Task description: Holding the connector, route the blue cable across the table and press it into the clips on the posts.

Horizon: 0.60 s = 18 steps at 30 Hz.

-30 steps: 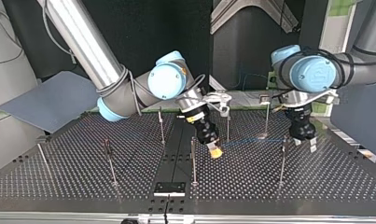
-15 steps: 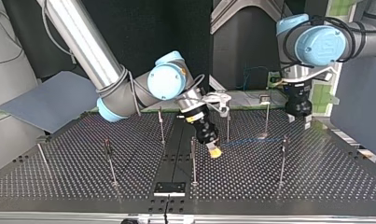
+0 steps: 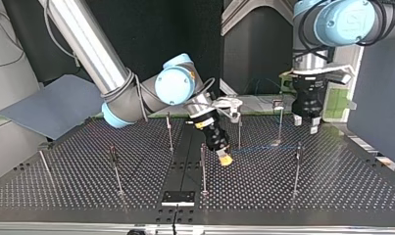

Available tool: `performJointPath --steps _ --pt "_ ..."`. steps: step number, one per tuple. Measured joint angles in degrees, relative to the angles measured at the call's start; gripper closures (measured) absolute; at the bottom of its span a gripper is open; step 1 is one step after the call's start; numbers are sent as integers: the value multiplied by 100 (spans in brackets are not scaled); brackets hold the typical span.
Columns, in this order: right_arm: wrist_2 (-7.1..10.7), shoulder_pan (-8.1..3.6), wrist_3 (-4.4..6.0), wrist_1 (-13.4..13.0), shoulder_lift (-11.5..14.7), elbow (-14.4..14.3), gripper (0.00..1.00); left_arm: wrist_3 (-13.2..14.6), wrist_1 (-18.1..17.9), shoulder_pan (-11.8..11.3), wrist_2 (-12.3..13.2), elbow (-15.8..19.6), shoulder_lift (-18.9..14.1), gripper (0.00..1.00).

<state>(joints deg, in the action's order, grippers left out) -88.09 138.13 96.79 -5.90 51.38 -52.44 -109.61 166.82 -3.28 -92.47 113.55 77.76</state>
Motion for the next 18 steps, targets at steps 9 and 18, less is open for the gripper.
performJointPath --steps 9,18 --pt "-16 -2 16 0 0 0 100 221 -84 141 501 -284 208 0" --pt "-16 -8 17 16 -2 0 100 441 -183 253 904 -558 315 0"
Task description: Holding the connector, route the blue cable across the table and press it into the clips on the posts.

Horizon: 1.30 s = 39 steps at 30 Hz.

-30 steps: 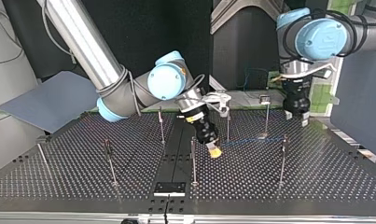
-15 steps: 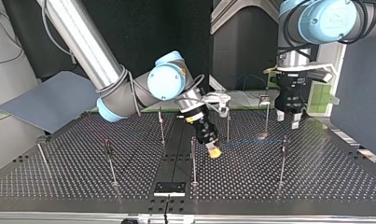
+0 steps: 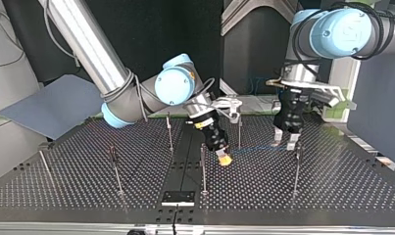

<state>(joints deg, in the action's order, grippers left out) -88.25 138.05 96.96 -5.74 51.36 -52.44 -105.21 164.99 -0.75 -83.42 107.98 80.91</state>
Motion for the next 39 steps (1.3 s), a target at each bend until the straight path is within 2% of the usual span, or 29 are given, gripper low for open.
performJointPath --steps 6,11,16,21,27,34,39 --pt "0 -7 0 6 -5 0 100 93 -37 42 -86 -72 99 0" --pt "0 -9 0 10 -6 0 100 373 76 73 -362 -206 386 0" --pt "0 -25 0 16 -6 2 100 599 84 89 -434 -281 550 0" --pt "0 -35 0 19 -6 7 100 635 11 126 -465 -378 627 0" --pt "-6 -37 0 20 -8 11 100 704 120 246 -509 -688 922 0" --pt "-7 -38 0 19 -12 11 100 729 147 378 -821 -1063 1168 0" --pt "-1 -38 0 19 -14 10 100 730 126 399 -916 -1125 1262 0"
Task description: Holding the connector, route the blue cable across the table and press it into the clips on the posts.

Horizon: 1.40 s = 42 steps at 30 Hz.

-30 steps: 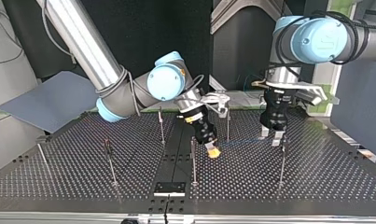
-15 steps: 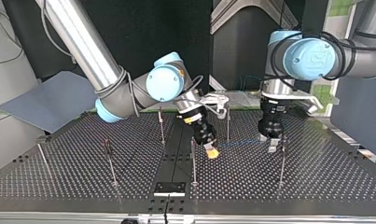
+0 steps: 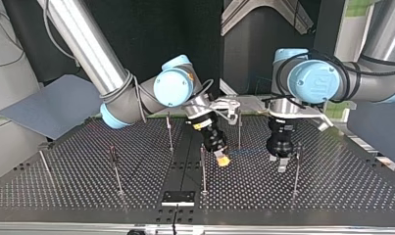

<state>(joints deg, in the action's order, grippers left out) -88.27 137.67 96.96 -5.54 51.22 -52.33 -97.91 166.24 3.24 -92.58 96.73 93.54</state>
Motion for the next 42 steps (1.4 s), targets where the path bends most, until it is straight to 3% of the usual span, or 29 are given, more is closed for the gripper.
performJointPath --steps 9,10,11,13,14,15,16,17,18,31,42 --pt "1 1 0 17 -2 2 100 85 43 11 -22 -35 205 0" --pt "1 1 0 20 -2 1 100 93 42 13 -31 -38 208 10" --pt "1 1 0 22 -2 0 100 99 40 15 -41 -39 209 10" --pt "1 1 0 26 -2 2 100 115 36 17 -83 -40 209 47" --pt "1 1 0 31 -2 1 100 122 36 17 -105 -40 210 47" --pt "1 1 0 36 -1 1 100 127 37 16 -129 -40 210 63" --pt "1 1 0 40 -1 1 100 133 40 16 -163 -41 210 88" --pt "1 1 0 46 -1 0 100 135 43 19 -192 -41 210 88" --pt "1 1 0 50 -1 0 100 135 47 21 -226 -41 211 100" --pt "-91 79 0 84 -14 -5 100 47 212 110 -638 162 193 100" --pt "-257 125 -87 161 -27 -289 100 52 -292 262 -984 752 182 100"
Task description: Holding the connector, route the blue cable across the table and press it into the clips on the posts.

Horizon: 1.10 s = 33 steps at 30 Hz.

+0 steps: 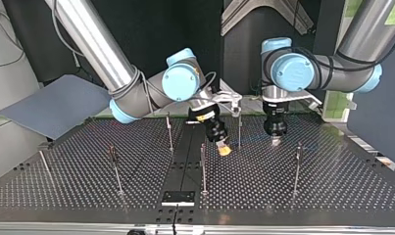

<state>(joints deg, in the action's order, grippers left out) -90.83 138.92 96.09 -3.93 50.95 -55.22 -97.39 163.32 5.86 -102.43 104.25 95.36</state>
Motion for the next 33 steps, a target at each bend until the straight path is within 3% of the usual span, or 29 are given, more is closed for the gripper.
performJointPath --steps 16,26,33 --pt "3 -4 -52 37 -3 -606 100 -339 -609 146 -147 986 52 100" --pt "2 -44 -175 17 -7 -1045 100 -382 -893 224 -50 1579 492 100" --pt "39 -33 -286 -9 -8 -1347 100 -518 -1185 232 71 1710 545 100"
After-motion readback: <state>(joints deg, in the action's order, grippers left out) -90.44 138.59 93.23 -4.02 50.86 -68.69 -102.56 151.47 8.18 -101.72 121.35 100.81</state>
